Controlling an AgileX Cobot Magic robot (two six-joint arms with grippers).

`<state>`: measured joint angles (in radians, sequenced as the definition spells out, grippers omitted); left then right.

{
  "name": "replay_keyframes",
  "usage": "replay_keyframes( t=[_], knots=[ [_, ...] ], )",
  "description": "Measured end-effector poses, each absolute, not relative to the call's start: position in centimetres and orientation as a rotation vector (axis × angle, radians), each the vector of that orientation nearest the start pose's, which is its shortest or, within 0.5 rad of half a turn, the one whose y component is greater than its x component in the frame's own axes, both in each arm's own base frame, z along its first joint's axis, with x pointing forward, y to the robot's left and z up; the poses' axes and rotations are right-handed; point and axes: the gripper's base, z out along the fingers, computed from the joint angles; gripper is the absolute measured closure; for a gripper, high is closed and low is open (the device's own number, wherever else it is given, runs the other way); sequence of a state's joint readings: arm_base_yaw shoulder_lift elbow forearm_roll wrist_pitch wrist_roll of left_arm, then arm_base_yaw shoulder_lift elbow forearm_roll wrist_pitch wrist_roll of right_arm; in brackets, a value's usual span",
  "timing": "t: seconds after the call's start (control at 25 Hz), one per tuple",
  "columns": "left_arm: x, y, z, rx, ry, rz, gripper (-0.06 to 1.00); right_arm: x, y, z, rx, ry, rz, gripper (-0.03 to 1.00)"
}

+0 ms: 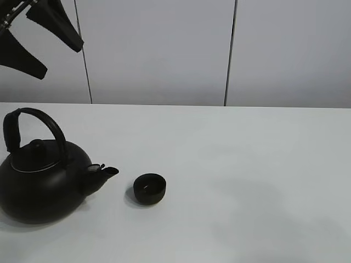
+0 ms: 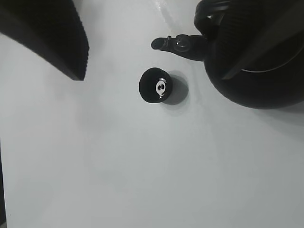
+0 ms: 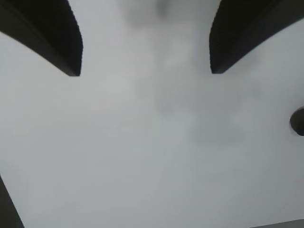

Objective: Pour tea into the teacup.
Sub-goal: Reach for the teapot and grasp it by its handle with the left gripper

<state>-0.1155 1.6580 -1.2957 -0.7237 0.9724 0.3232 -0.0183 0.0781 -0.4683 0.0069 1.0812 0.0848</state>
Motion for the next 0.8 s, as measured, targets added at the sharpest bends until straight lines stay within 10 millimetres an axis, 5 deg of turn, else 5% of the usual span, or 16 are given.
replay_keyframes(
  t=[0.56,0.8],
  knots=[
    [34.3,-8.7,28.9,0.219,2.542,-0.779,0.41,0.9,0.1,26.7,0.112,2.171,0.049,0.45],
    [32.8,-7.9,34.2,0.346,2.247,-0.597,0.41,0.9,0.1,26.7,0.112,2.170,0.049,0.45]
  ],
)
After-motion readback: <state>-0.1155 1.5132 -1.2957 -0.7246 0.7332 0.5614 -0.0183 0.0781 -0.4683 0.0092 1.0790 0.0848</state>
